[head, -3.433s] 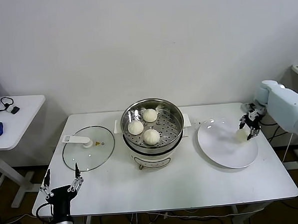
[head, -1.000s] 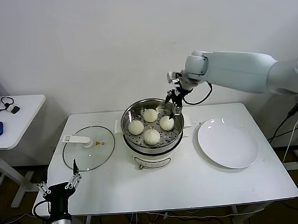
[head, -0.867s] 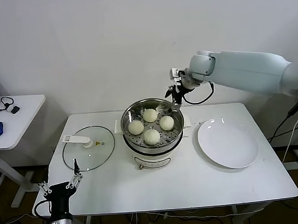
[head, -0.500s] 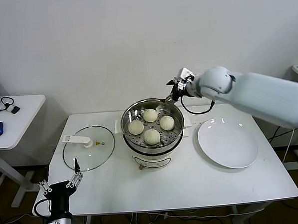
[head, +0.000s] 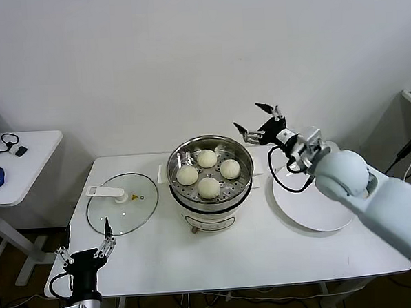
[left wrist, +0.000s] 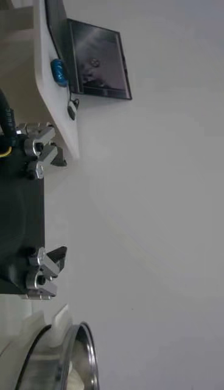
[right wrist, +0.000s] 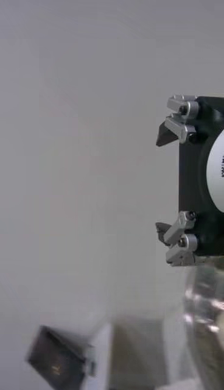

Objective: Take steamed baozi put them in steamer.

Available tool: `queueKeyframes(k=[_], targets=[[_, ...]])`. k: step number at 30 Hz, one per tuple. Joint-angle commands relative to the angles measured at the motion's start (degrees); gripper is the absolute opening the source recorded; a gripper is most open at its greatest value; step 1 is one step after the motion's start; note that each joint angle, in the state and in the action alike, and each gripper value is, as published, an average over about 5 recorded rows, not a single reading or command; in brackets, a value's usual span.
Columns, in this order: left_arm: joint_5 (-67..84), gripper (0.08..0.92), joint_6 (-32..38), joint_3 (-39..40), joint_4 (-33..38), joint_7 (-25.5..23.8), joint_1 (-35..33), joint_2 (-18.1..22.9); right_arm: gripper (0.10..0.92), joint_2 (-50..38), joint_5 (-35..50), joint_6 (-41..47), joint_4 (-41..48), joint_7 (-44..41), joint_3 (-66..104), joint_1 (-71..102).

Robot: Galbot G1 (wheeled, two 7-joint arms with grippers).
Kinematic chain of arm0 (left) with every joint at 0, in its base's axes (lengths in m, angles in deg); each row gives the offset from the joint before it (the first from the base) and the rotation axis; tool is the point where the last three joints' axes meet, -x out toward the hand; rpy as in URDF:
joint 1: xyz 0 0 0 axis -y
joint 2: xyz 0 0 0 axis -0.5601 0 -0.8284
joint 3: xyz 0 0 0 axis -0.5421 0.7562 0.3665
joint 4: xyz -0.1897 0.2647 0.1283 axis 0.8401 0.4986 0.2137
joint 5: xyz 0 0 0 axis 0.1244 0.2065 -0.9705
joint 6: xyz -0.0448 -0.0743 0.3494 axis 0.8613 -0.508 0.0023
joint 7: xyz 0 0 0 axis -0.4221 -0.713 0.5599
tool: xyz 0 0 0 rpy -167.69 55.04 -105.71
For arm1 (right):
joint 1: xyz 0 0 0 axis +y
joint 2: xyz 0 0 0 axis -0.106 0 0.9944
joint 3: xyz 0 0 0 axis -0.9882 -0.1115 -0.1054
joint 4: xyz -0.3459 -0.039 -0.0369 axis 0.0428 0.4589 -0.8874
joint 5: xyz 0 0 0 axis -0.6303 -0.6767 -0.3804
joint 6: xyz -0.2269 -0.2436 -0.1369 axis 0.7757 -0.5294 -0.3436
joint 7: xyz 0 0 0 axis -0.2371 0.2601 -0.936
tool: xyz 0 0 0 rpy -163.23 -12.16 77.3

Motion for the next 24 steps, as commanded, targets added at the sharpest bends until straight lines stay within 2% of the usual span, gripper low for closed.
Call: queueKeyframes(k=[1,5,12,24], targets=[[-0.6,0.823,0.9,0.0,-0.8,0.0,0.2,2.8,0.823,21.5,-15.8,-21.9,-7.3,-4.2,43.8,54.4],[-0.8,0.823,1.7,0.1,-1.7,0.1,0.6,2.8,0.823,28.8,-18.5,-29.6,-7.2,-6.1,43.5,58.3],[-1.5,0.823,3.0,0.7,-2.9,0.2,0.6,2.8,0.823,38.5,-21.3,-36.8,-6.1,-4.8,40.1,62.6],[-1.9,0.823,3.4,1.0,-2.8,0.2,1.1,2.8,0.823,41.8,-24.2,-41.9,-5.1,-1.1,35.0,64.9]])
